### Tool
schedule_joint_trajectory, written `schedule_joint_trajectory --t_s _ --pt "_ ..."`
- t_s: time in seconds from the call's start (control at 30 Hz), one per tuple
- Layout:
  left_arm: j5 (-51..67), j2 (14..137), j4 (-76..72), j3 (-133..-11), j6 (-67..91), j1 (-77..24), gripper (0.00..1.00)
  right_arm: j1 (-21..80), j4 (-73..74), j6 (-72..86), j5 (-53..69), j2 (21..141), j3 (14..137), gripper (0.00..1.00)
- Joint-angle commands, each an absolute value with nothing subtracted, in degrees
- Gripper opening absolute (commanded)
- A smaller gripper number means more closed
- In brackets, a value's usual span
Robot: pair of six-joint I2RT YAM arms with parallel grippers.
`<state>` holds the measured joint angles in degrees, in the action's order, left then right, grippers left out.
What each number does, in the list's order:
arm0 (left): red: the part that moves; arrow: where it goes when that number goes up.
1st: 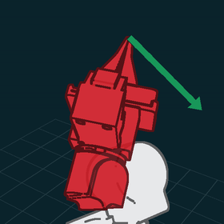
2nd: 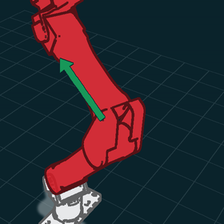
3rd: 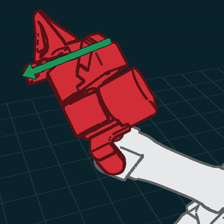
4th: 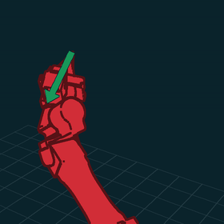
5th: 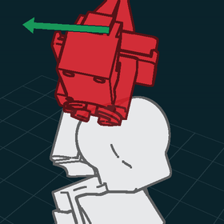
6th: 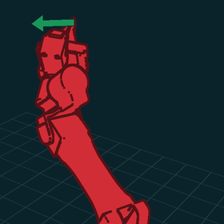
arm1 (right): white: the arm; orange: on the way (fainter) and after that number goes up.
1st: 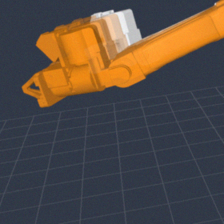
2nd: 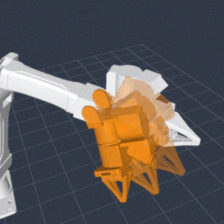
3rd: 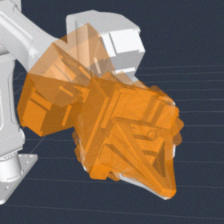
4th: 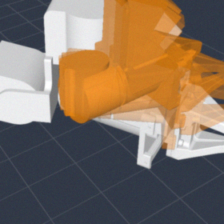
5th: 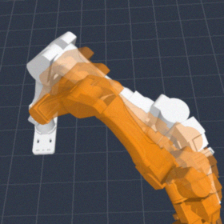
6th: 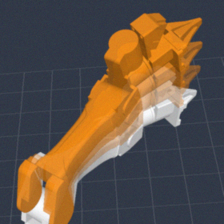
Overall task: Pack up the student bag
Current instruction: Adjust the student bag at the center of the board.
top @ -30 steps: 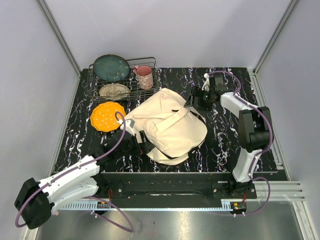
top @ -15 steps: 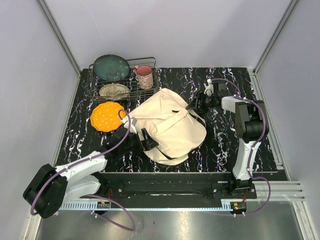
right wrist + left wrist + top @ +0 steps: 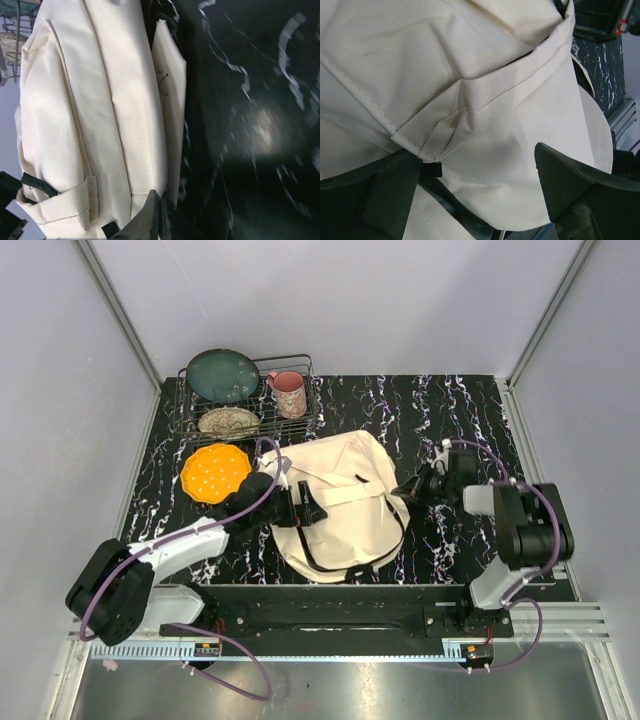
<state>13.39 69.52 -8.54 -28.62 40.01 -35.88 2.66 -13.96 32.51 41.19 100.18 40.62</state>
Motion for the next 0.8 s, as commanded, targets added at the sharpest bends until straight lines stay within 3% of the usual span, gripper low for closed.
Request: schedule_joint_trajectory --t_s 0.0,0.13,0.3,0.53,0.77 --pt "18.28 72.07 -10.82 -36.73 34.99 -36.04 0.96 2.99 -13.74 37.61 27.48 86.33 30.69 0.0" --pt "16.19 71.2 -5.47 -40.51 32.09 -36.03 0.99 2.9 -10.54 43.92 14.87 73.41 22.69 0.0" --pt "9.33 66.89 1.83 -41.75 29.18 -35.95 0.99 2.72 4.2 44.48 6.08 59.25 25.66 0.0" --pt "-7.2 64.6 12.82 -42.63 27.42 -36.04 0.99 2.81 4.31 42.8 12.12 60.99 27.25 0.0" --pt "-4.31 70.22 10.11 -39.9 28.92 -35.69 0.99 2.9 0.88 46.06 15.56 57.67 22.59 0.0"
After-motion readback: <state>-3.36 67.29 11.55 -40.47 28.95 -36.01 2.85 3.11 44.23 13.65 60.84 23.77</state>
